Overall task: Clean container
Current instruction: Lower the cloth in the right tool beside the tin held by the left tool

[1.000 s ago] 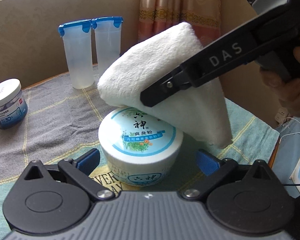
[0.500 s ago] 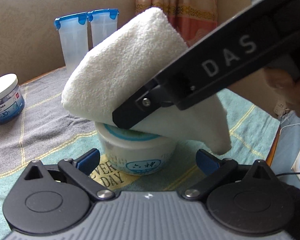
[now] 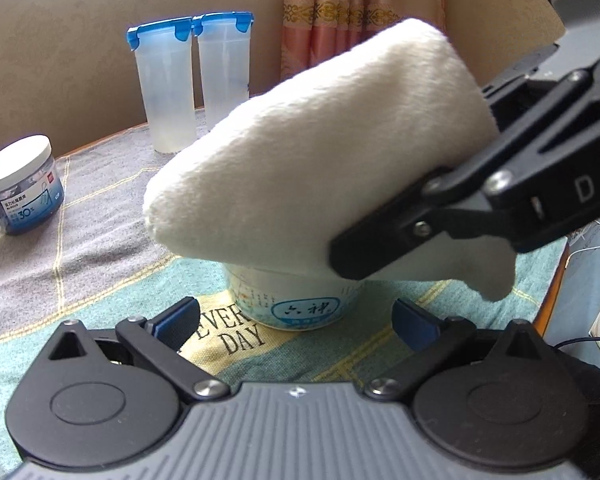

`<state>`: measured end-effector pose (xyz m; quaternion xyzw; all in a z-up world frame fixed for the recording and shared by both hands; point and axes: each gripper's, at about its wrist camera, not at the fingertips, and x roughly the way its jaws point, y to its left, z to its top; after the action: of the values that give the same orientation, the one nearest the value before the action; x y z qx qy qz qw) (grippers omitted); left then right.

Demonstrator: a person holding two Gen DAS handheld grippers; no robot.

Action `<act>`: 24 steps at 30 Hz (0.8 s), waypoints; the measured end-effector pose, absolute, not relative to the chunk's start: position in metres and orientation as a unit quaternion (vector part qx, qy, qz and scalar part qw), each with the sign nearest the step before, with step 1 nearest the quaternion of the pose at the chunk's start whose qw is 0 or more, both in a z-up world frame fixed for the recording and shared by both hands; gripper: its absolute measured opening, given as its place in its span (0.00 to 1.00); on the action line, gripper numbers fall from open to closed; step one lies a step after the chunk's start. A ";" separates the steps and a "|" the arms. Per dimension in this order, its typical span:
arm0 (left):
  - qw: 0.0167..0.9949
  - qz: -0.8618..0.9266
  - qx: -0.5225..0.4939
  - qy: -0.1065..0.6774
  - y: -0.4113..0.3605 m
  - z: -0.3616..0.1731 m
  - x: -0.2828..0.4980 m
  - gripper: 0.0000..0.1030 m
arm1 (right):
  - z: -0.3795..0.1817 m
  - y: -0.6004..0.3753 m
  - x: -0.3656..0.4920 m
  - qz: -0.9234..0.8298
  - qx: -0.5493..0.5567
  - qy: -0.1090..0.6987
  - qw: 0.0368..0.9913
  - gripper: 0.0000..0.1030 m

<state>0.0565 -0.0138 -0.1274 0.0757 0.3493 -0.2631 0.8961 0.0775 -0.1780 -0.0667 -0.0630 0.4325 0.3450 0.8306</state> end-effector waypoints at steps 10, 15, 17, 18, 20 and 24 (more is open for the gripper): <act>0.897 -0.261 0.079 0.347 -0.017 -0.126 0.058 0.99 | -0.065 -0.213 0.067 0.301 -0.052 0.424 0.853 0.17; 0.899 -0.258 0.080 0.345 -0.020 -0.125 0.060 0.99 | -0.058 -0.237 0.074 0.266 -0.031 0.410 0.872 0.17; 0.904 -0.253 0.077 0.337 -0.020 -0.122 0.059 0.99 | -0.057 -0.247 0.079 0.251 -0.016 0.403 0.880 0.17; 0.906 -0.251 0.072 0.333 -0.019 -0.121 0.059 0.99 | -0.056 -0.252 0.082 0.245 -0.009 0.400 0.883 0.17; 0.907 -0.254 0.060 0.329 -0.017 -0.118 0.061 0.99 | -0.056 -0.259 0.086 0.239 0.009 0.395 0.887 0.17; 0.912 -0.251 0.049 0.321 -0.015 -0.113 0.064 0.99 | -0.058 -0.266 0.095 0.251 0.039 0.394 0.883 0.17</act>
<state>0.0636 -0.0147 -0.1126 0.0488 0.3213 -0.2505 0.9119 0.0949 -0.2658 -0.0576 0.0394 0.3945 0.2510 0.8831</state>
